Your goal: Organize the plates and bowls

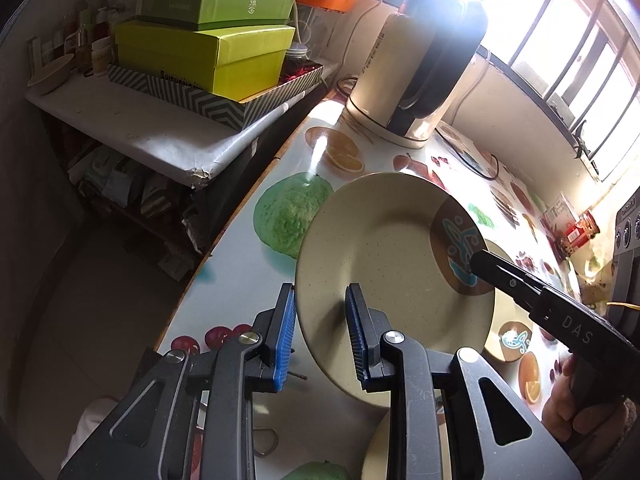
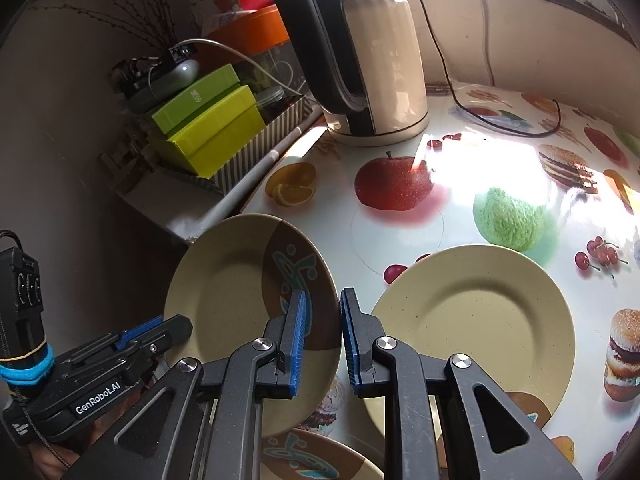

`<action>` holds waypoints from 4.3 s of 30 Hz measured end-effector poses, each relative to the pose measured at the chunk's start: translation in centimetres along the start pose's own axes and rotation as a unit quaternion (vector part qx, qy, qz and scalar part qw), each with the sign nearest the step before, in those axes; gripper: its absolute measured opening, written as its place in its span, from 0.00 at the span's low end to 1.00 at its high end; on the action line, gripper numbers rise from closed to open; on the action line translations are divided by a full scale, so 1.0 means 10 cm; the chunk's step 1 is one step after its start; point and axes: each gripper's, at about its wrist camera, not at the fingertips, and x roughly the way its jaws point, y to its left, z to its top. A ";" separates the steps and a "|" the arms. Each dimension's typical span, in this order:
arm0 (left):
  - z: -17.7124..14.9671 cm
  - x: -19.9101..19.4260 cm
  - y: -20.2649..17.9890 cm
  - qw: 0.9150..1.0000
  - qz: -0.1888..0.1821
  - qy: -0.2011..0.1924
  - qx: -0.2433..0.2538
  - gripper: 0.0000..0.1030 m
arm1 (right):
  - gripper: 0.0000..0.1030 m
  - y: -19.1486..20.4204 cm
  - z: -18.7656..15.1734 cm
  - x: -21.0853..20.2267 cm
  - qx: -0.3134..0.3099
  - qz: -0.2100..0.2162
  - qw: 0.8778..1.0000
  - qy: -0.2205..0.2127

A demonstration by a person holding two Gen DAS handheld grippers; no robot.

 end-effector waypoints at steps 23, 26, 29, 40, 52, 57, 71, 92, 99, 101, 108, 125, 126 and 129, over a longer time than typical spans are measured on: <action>-0.43 -0.30 -0.25 0.999 -0.021 0.006 0.026 0.25 | 0.17 -0.09 -0.51 -0.58 0.030 -0.015 0.999 -0.014; -0.50 -0.32 -0.26 0.999 -0.023 0.009 0.026 0.25 | 0.17 -0.11 -0.60 -0.62 0.035 -0.016 0.999 -0.010; -0.55 -0.33 -0.27 0.999 -0.026 0.012 0.026 0.25 | 0.17 -0.12 -0.68 -0.66 0.040 -0.017 0.999 -0.009; -0.75 -0.39 -0.34 0.999 -0.030 0.017 0.038 0.25 | 0.17 -0.18 -0.92 -0.78 0.059 -0.021 0.998 -0.005; -0.90 -0.38 -0.38 0.998 -0.027 0.029 0.046 0.25 | 0.17 -0.22 -1.12 -0.82 0.065 -0.027 0.998 0.007; -0.92 -0.36 -0.41 0.998 -0.023 0.033 0.052 0.25 | 0.17 -0.23 -1.19 -0.81 0.063 -0.032 0.997 0.013; -0.97 -0.34 -0.43 0.997 -0.022 0.038 0.058 0.25 | 0.18 -0.22 -1.25 -0.81 0.058 -0.042 0.997 0.016; -0.88 -0.34 -0.46 0.998 -0.020 0.029 0.058 0.26 | 0.37 -0.32 -1.19 -0.84 0.071 -0.059 0.996 0.007; -0.69 -0.30 -0.56 0.997 -0.030 0.026 0.064 0.26 | 0.47 -0.46 -1.03 -0.96 0.081 -0.084 0.993 -0.023; -0.62 -0.27 -0.60 0.997 -0.035 0.028 0.065 0.30 | 0.48 -0.52 -0.96 -0.98 0.086 -0.089 0.992 -0.029; -0.36 -0.09 -0.73 0.996 -0.047 0.032 0.070 0.40 | 0.50 -0.71 -0.74 -0.98 0.102 -0.117 0.987 -0.042; 0.09 0.52 -1.00 0.991 -0.077 0.069 0.084 0.40 | 0.50 -1.21 -0.47 -0.59 0.159 -0.146 0.976 -0.030; 0.10 0.55 -1.01 0.991 -0.078 0.073 0.082 0.40 | 0.50 -1.22 -0.46 -0.57 0.159 -0.147 0.976 -0.029; 0.12 0.63 -1.05 0.991 -0.073 0.078 0.085 0.40 | 0.50 -1.28 -0.45 -0.51 0.166 -0.144 0.975 -0.026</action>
